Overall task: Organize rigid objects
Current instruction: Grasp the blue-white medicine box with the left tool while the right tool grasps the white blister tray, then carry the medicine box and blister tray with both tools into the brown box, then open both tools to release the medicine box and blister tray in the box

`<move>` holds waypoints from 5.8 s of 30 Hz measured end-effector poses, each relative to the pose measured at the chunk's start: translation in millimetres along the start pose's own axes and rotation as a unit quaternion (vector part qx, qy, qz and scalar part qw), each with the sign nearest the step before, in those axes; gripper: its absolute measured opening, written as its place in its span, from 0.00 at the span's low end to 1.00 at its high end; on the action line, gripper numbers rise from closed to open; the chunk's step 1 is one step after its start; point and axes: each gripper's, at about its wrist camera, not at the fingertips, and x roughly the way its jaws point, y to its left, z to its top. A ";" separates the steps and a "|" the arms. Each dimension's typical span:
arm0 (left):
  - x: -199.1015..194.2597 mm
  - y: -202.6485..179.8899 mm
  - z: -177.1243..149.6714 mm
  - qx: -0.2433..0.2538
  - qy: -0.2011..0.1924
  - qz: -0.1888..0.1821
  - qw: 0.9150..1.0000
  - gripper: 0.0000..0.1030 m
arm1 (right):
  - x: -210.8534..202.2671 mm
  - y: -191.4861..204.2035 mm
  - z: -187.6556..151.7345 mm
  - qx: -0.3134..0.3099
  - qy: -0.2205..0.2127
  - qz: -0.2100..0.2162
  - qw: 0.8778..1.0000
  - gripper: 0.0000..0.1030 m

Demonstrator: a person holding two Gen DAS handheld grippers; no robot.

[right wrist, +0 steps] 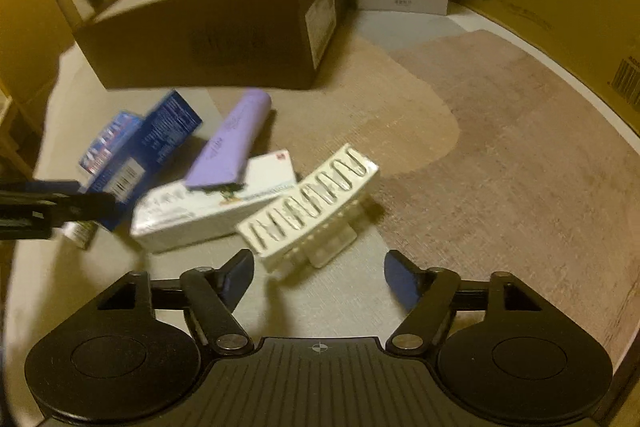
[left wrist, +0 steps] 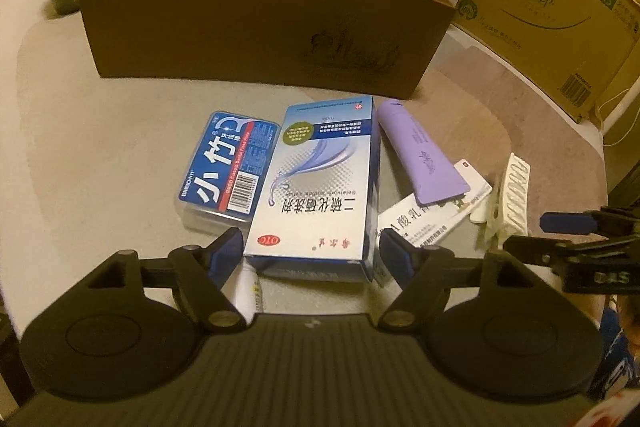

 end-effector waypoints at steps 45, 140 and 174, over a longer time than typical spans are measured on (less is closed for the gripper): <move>12.7 -26.9 5.9 0.026 0.037 -0.032 0.998 0.65 | -22.4 -26.1 3.0 0.013 -0.003 -0.025 1.000 0.70; 83.7 99.5 242.5 0.091 -0.013 0.180 0.979 0.65 | 133.3 94.9 258.8 -0.017 -0.028 0.063 0.997 0.27; 56.3 111.1 226.7 0.077 -0.024 0.171 0.982 0.65 | 124.0 98.5 255.1 -0.035 -0.054 0.049 0.997 0.65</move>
